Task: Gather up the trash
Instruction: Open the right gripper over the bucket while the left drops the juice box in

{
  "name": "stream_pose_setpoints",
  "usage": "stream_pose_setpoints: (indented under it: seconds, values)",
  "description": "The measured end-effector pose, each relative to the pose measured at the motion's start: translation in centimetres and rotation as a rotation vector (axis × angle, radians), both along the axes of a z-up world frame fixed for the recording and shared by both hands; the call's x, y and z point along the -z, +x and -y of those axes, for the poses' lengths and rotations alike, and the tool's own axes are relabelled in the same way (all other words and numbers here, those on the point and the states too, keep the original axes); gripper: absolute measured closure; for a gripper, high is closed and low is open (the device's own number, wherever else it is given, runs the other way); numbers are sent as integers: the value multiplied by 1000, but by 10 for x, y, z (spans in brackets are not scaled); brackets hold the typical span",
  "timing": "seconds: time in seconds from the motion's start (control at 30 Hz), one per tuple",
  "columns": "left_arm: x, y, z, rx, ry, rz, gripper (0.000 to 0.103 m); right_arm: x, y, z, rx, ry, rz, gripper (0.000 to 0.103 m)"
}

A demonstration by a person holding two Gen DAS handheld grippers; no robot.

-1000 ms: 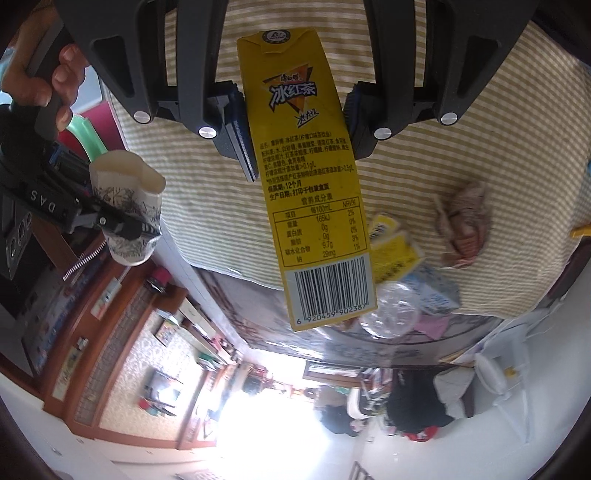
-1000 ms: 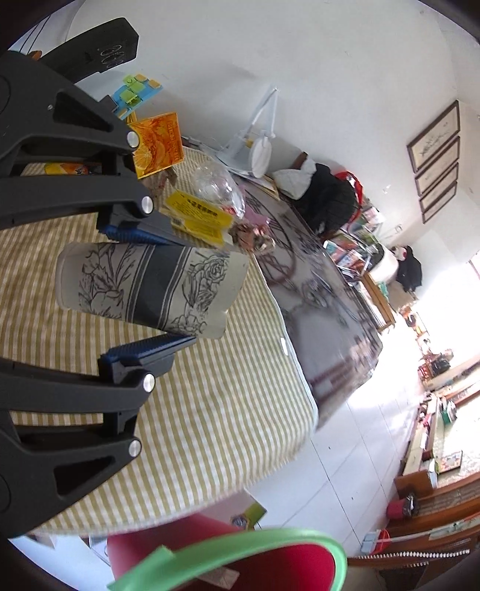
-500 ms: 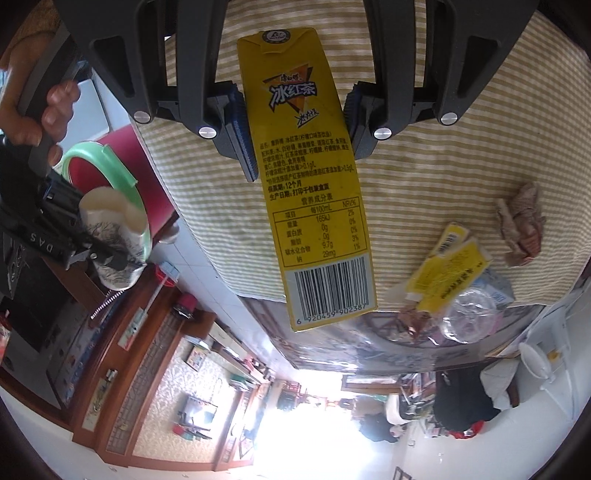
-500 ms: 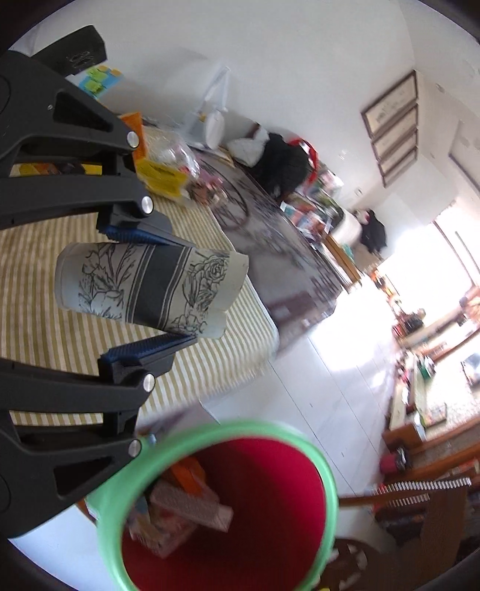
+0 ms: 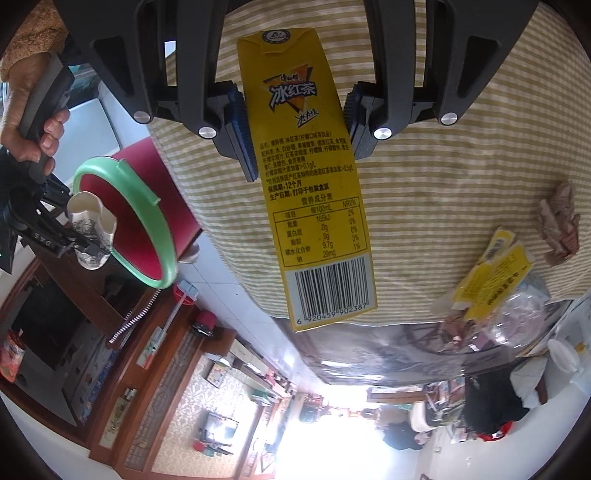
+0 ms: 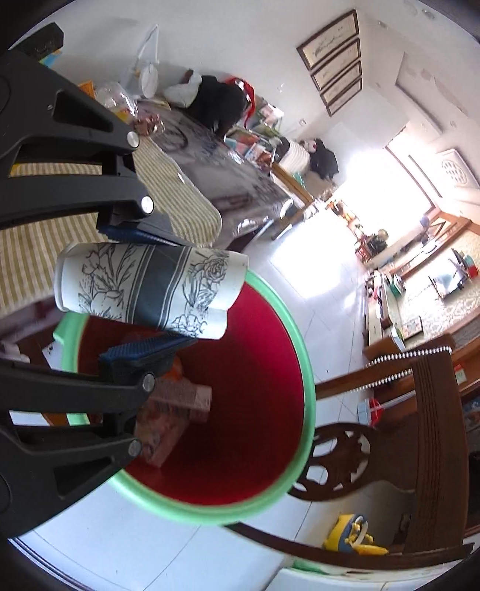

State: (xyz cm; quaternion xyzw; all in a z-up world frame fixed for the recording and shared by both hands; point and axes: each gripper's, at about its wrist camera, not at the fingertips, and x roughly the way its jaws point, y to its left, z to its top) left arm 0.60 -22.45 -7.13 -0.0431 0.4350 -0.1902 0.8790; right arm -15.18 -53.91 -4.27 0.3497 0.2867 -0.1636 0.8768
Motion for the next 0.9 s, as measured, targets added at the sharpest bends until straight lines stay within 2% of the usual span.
stream_pose_setpoints:
  seconds: [0.3, 0.37, 0.4, 0.53, 0.7, 0.9]
  values:
    - [-5, 3, 52, 122, -65, -14, 64, 2, -3, 8, 47, -28, -31, 59]
    - [-7, 5, 67, 159, -77, -17, 64, 1, -9, 13, 106, -31, -47, 38]
    - [-9, 6, 73, 173, -83, -17, 64, 1, -13, 17, 143, -26, -38, 24]
    - [-13, 14, 99, 233, -109, -28, 64, -7, -36, 30, 281, -16, 29, 15]
    - [-22, 20, 145, 343, -104, 1, 64, -17, -58, 38, 422, -51, 74, 11]
    - [-22, 31, 197, 441, -130, -31, 64, -25, -64, 41, 476, -82, 98, 11]
